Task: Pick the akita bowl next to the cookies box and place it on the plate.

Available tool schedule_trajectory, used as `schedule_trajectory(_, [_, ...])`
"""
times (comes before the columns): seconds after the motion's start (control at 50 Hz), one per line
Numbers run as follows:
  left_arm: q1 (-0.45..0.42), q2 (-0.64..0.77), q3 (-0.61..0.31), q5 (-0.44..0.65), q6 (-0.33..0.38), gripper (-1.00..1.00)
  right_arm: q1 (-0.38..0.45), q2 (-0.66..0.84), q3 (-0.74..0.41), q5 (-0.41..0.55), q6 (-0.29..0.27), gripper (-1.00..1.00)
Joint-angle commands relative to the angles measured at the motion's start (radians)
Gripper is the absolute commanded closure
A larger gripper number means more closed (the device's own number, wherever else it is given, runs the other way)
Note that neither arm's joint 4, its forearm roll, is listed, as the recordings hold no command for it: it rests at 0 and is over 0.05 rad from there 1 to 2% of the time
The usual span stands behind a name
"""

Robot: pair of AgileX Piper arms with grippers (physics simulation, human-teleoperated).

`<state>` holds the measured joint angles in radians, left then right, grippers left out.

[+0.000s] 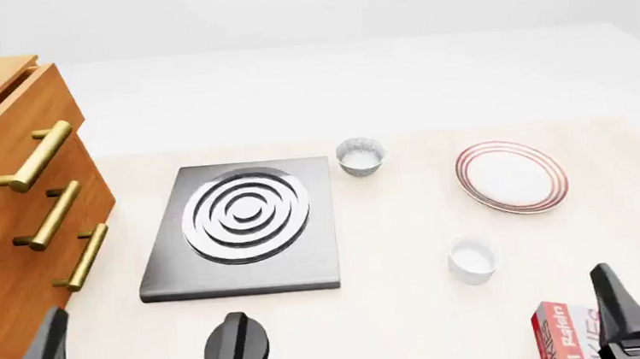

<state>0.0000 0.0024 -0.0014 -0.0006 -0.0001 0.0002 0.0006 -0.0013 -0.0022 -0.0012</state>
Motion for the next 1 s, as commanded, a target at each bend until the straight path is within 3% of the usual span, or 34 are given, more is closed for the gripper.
schedule_trajectory(0.02, [0.0, 0.005, -0.003, -0.001, 0.0, -1.0, 0.004, 0.007, -0.001, -0.004, -0.015, -1.0])
schedule_trajectory(0.28, [0.0, 0.005, -0.003, -0.001, 0.0, -1.0, 0.01, 0.143, 0.001, -0.1, 0.013, -1.0])
schedule_trajectory(0.38, [0.0, 0.005, -0.003, -0.001, 0.0, -1.0, 0.006, 0.261, -0.001, -0.18, 0.01, -1.0])
schedule_trajectory(0.44, [0.0, 0.005, -0.003, -0.001, 0.0, -1.0, 0.018, 0.406, -0.008, -0.259, 0.0, -1.0])
schedule_trajectory(0.52, [0.0, 0.005, -0.003, -0.001, 0.0, -1.0, 0.018, 0.442, -0.046, -0.233, -0.001, -1.0])
schedule_trajectory(0.54, [0.0, 0.005, -0.003, -0.001, 0.0, -1.0, 0.011, 0.433, -0.087, -0.175, -0.004, -1.0])
schedule_trajectory(0.64, [0.0, 0.005, -0.003, -0.001, 0.0, -1.0, -0.001, 0.442, -0.163, -0.07, 0.005, -1.0])
schedule_trajectory(0.76, [0.0, 0.005, -0.003, -0.001, 0.0, -1.0, -0.002, 0.569, -0.255, 0.001, 0.017, -1.0])
schedule_trajectory(0.96, [0.0, 0.005, -0.003, -0.001, 0.0, -1.0, -0.063, 0.656, -0.344, 0.094, -0.008, -1.0])
schedule_trajectory(1.0, [0.0, 0.005, -0.003, -0.001, 0.0, -1.0, -0.1, 0.682, -0.421, 0.178, -0.027, -1.0])
